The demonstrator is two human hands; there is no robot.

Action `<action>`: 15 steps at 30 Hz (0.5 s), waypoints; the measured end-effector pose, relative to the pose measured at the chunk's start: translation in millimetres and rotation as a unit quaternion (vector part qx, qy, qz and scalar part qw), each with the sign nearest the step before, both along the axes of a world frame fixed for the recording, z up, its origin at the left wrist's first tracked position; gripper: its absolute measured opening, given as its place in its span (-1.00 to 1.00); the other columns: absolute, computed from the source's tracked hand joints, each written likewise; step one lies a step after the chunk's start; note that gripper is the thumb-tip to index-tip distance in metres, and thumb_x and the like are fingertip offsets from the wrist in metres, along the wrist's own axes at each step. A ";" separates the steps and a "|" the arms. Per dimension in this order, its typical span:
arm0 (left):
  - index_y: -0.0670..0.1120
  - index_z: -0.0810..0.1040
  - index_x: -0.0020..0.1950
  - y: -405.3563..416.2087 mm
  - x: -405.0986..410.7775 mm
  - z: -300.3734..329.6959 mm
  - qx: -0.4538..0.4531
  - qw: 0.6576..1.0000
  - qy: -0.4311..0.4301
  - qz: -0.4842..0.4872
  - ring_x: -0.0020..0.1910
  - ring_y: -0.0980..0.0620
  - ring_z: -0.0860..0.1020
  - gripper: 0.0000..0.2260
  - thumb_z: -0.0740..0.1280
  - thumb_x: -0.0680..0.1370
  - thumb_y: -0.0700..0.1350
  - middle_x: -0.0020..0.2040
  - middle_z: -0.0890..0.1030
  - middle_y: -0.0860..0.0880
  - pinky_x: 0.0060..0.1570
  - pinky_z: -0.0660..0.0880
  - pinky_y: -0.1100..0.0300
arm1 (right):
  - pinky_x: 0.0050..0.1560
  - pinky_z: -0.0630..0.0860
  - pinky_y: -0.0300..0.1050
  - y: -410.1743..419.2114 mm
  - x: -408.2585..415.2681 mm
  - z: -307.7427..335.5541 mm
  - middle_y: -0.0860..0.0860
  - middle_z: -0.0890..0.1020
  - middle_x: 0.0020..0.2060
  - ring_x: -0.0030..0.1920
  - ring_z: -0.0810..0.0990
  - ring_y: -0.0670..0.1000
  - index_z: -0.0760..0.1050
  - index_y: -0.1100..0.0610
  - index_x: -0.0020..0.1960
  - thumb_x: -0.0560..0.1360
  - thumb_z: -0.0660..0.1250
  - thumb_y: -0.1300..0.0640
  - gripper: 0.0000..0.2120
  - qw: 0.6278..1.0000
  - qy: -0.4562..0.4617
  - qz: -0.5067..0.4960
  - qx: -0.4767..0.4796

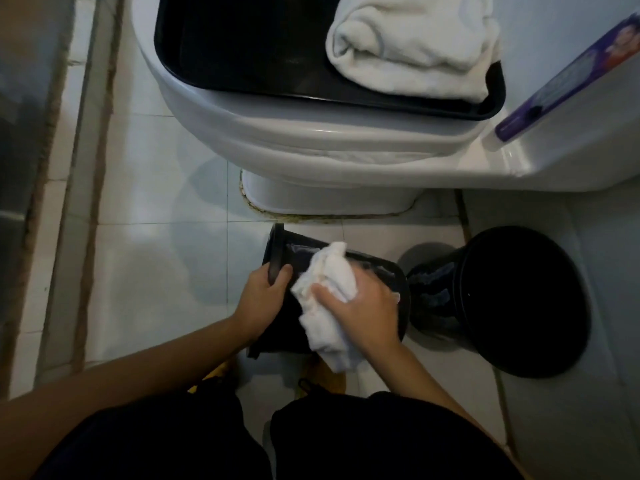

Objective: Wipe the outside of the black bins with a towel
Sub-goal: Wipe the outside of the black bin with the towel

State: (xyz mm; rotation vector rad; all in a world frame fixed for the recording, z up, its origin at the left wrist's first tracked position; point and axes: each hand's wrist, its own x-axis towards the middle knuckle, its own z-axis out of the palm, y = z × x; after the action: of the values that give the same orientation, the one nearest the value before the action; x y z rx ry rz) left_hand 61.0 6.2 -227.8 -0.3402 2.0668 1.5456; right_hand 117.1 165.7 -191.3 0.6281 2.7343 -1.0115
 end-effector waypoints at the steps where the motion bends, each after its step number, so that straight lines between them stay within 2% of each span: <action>1: -0.14 0.58 -0.12 -1.4 1.8 -1.4 0.008 1.000 -0.009 0.006 -0.22 0.00 0.62 -0.76 0.22 0.63 -0.06 -0.21 0.64 -0.10 -0.19 0.54 0.16 | 0.20 0.50 -0.07 -9.5 -5.6 -8.2 -0.07 0.63 0.07 0.07 0.58 -0.06 0.50 -0.05 0.27 0.39 0.29 -0.40 -0.40 0.999 0.003 0.023 0.034; 5: -0.14 0.55 -0.18 -4.4 6.1 -3.7 0.006 1.000 0.018 0.019 -0.35 0.19 0.58 -0.73 0.21 0.64 -0.06 -0.30 0.62 -0.08 -0.35 0.48 0.37 | 0.14 0.51 0.01 -23.0 -11.6 -25.8 0.02 0.64 0.05 0.04 0.60 0.03 0.51 -0.02 0.29 0.41 0.16 -0.43 -0.35 0.985 0.016 0.084 0.149; 7: -0.17 0.55 -0.14 -2.8 6.1 -4.2 -0.031 0.998 0.047 0.009 -0.34 0.19 0.57 -0.75 0.21 0.64 -0.08 -0.28 0.61 -0.07 -0.37 0.44 0.43 | 0.09 0.52 0.00 -9.5 -9.6 -28.8 0.04 0.65 0.03 0.02 0.61 0.05 0.51 0.01 0.28 0.44 0.15 -0.40 -0.37 0.980 0.025 0.091 0.175; 12: -0.11 0.54 -0.11 -0.3 5.8 -4.6 -0.056 0.996 0.068 0.021 -0.24 0.14 0.60 -0.79 0.21 0.64 -0.06 -0.25 0.60 0.00 -0.32 0.47 0.41 | 0.03 0.51 -0.03 13.0 -12.9 -29.4 0.11 0.65 0.01 0.01 0.62 0.11 0.53 0.08 0.23 0.47 0.25 -0.35 -0.43 0.977 -0.039 -0.025 0.208; 15: -0.12 0.54 -0.10 -3.0 10.0 -8.8 -0.056 0.996 0.066 0.023 -0.24 0.12 0.60 -0.80 0.21 0.64 -0.08 -0.24 0.61 -0.02 -0.30 0.48 0.35 | 0.09 0.51 0.00 -10.6 -16.8 -30.1 0.07 0.64 0.05 0.04 0.60 0.07 0.51 0.08 0.24 0.46 0.27 -0.34 -0.43 0.982 -0.006 0.014 0.190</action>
State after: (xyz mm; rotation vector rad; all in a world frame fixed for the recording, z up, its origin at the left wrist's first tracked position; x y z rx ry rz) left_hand 71.0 3.2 -236.6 -0.3367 2.2681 1.5177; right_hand 100.4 155.1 -221.4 0.6418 2.9376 -0.4764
